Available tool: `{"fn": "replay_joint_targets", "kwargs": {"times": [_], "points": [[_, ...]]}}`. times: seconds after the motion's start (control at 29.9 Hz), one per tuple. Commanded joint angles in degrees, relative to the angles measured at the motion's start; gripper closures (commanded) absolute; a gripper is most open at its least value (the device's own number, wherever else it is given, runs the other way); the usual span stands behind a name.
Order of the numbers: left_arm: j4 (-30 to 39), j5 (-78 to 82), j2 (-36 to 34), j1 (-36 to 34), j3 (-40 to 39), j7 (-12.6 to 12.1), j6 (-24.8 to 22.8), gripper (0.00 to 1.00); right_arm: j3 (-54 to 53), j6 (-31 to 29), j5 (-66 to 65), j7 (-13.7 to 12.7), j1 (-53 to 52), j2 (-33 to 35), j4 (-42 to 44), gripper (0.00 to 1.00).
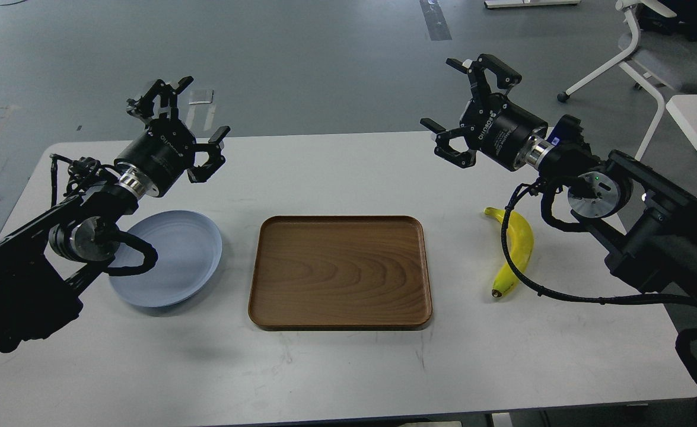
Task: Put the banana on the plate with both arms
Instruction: 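Move the left gripper down toward the light blue plate's rim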
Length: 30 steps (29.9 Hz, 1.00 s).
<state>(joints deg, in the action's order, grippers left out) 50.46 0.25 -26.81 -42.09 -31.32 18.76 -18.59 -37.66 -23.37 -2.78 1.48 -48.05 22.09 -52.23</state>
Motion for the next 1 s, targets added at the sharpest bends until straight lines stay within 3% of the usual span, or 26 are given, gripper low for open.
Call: {"fn": "replay_joint_targets", "kwargs": {"times": [0.0, 0.3, 0.97], "points": [[-0.36, 0.01, -0.53, 0.52, 0.03, 0.05, 0.22, 0.02, 0.3, -0.01, 0.32, -0.51, -1.78, -0.03, 1.69, 0.0], [-1.33, -0.61, -0.88, 2.1, -0.59, 0.32, -0.39, 0.02, 3.03, -0.62, 6.83, -5.43, -5.3, -2.93, 6.88, 0.0], [-1.06, 0.01, -3.34, 1.66, -0.32, 0.67, 0.22, 0.02, 3.38, -0.09, 6.03, -4.73, -5.48, -2.14, 6.88, 0.0]]}}
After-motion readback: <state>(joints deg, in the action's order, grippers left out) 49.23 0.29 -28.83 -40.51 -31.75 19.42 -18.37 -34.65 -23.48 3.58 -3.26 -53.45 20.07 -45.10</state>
